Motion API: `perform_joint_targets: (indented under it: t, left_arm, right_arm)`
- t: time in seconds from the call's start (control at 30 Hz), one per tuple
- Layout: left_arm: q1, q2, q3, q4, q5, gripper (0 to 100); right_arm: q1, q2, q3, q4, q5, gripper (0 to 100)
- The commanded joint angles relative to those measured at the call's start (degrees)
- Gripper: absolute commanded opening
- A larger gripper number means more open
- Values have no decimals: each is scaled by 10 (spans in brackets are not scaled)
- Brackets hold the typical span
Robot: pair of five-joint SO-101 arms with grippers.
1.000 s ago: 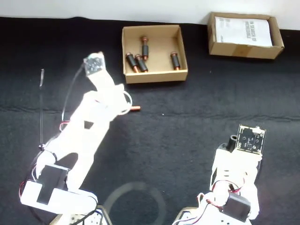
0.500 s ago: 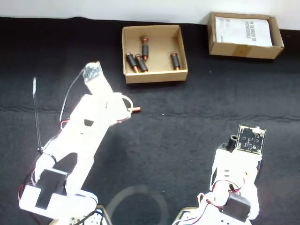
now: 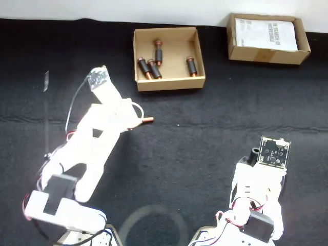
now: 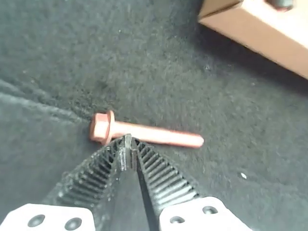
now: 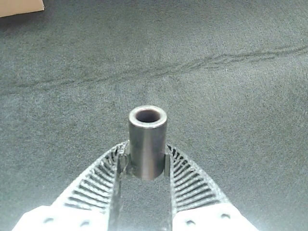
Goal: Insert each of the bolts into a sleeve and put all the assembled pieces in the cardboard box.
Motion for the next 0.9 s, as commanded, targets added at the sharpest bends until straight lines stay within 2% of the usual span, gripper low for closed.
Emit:
perform_joint_targets:
  t: [0.0, 0.23, 0.6, 0.67, 0.77, 0.87]
  left_arm:
    - [-11, 59, -56, -18, 2, 11]
    - [-47, 104, -167, 46, 5, 10]
    - [-64, 99, -240, 47, 7, 10]
    - [-65, 98, -240, 62, 33, 10]
    - [-67, 98, -244, 137, 120, 10]
    - [-57, 99, -242, 202, 156, 10]
  right_arm:
    - [7, -4, -3, -7, -5, 7]
    - [6, 0, -2, -7, -5, 7]
    - [5, -3, 23, -10, -5, 7]
    - [5, -3, 23, -10, -5, 7]
    - [5, -3, 25, -10, -5, 7]
    - [5, -3, 25, -10, -4, 7]
